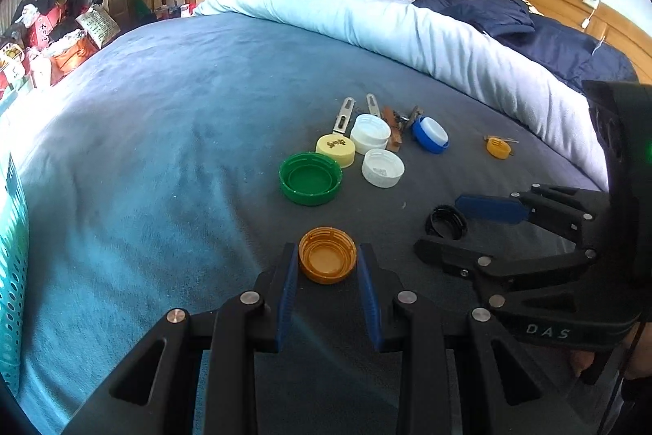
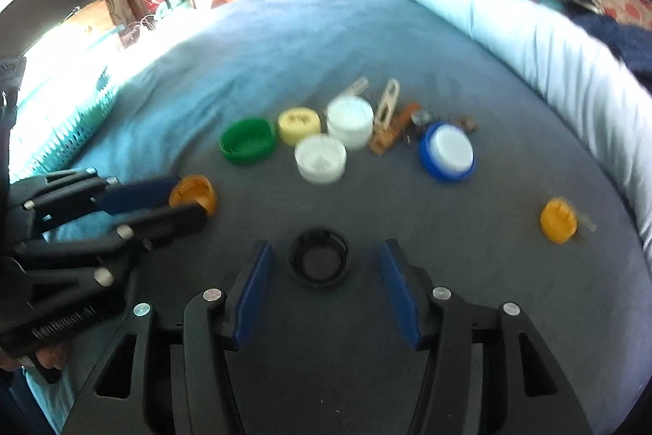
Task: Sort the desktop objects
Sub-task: 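Grasp the black cap with the right gripper, then carry the orange cap in the left gripper while the right carries the black cap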
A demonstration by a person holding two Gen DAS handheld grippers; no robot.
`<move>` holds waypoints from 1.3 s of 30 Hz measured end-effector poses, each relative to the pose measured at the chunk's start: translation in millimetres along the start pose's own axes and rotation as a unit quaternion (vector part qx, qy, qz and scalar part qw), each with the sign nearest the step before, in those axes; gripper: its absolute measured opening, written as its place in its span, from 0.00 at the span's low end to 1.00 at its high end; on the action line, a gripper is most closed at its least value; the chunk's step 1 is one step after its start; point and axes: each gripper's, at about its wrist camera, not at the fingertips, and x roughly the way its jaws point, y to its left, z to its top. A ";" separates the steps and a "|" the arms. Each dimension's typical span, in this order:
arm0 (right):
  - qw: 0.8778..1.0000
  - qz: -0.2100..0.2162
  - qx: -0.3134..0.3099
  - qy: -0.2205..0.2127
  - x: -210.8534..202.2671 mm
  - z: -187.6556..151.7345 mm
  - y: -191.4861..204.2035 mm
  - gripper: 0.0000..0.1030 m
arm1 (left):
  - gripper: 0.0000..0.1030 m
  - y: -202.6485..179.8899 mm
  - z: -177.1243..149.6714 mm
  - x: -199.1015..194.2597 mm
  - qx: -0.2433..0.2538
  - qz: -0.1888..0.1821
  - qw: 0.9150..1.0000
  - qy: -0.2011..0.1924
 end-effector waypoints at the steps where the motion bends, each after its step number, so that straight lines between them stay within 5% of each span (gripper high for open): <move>1: 1.000 -0.001 0.000 0.001 0.3 0.9 -1.3 0.51 | 0.29 -0.2 -0.2 0.2 0.001 0.001 1.000 0.000; 8: 1.000 0.006 0.005 0.001 0.9 -1.7 -2.1 0.51 | 0.29 0.8 -0.3 1.4 0.000 0.004 1.000 0.003; 11: 1.000 0.031 0.002 0.004 4.9 -2.5 -4.1 0.66 | 0.29 1.1 -0.5 1.6 0.000 0.004 1.000 0.004; 14: 1.000 0.018 -0.012 0.009 5.6 -1.7 -0.8 0.69 | 0.29 0.6 -0.1 3.2 -0.002 0.003 1.000 0.006; 17: 1.000 -0.003 -0.006 -0.002 1.1 -2.5 -2.8 0.47 | 0.30 1.6 0.2 3.3 -0.004 0.002 1.000 0.008; 18: 1.000 -0.003 0.005 -0.006 -2.2 -3.1 -6.6 0.27 | 0.30 1.5 0.0 3.3 -0.004 0.002 1.000 0.009; 29: 0.997 0.005 0.068 -0.021 -67.8 -49.8 -15.1 0.27 | 0.30 -5.6 1.1 -12.9 0.008 -0.003 1.000 0.006; 39: 0.992 -0.009 0.113 -0.051 -141.2 -83.4 -19.1 0.28 | 0.30 -36.2 7.0 -105.4 0.032 -0.012 0.998 -0.050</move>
